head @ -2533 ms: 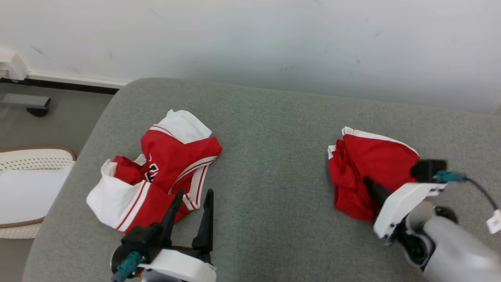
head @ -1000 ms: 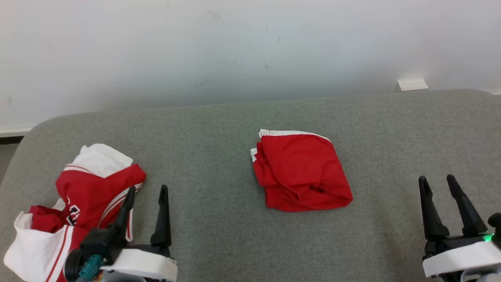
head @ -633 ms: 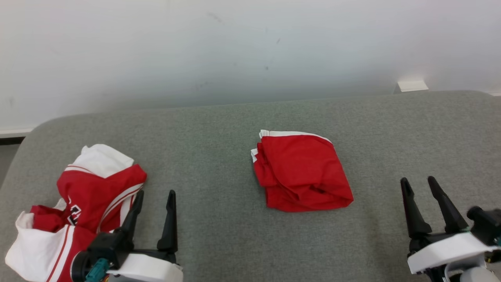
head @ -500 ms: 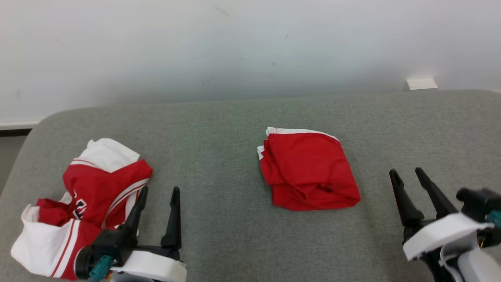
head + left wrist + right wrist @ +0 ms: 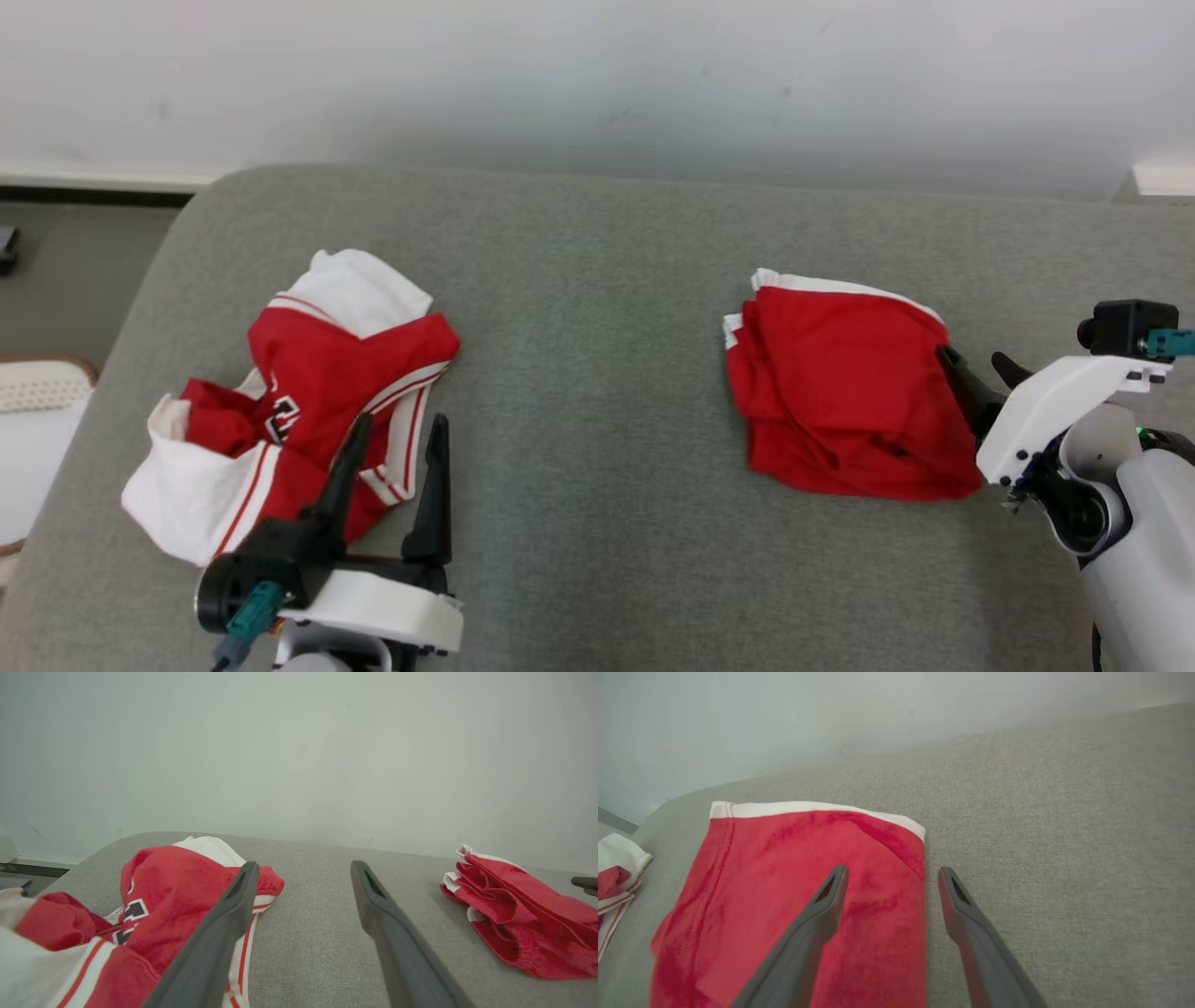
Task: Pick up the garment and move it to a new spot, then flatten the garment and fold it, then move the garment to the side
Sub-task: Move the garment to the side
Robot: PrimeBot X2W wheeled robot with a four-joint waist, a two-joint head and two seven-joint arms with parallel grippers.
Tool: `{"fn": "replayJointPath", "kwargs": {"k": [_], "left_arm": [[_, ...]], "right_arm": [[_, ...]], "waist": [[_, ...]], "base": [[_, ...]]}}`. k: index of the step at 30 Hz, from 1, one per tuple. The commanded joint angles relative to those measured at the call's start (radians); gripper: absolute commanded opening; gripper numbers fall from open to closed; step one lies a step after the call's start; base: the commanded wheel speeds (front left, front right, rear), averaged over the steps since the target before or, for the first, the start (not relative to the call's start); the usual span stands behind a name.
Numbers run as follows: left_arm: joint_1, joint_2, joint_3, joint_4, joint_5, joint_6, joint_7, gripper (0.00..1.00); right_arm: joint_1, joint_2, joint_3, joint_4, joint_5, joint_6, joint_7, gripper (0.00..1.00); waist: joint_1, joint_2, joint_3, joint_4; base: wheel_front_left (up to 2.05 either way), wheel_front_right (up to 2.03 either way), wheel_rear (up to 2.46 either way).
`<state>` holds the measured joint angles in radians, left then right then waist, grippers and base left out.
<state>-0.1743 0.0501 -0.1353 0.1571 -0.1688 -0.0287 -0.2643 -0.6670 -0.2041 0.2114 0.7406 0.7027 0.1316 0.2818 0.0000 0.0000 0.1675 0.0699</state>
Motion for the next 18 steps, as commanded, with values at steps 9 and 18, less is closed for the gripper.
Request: {"fn": "replayJointPath", "kwargs": {"k": [9, 18], "left_arm": [[-0.021, 0.002, -0.01, -0.006, -0.016, 0.005, 0.0, 1.0], [-0.008, 0.002, -0.023, -0.006, -0.022, 0.017, 0.0, 1.0]], "right_arm": [[-0.076, 0.018, 0.027, 0.239, 0.008, -0.002, 0.158, 1.0], [-0.086, 0.026, 0.056, 0.251, 0.02, -0.002, 0.062, 0.0]], "waist": [[0.0, 0.0, 0.032, 0.064], [0.0, 0.0, 0.012, 0.062]], "base": [[0.0, 0.0, 0.0], [0.0, 0.0, 0.0]]}}
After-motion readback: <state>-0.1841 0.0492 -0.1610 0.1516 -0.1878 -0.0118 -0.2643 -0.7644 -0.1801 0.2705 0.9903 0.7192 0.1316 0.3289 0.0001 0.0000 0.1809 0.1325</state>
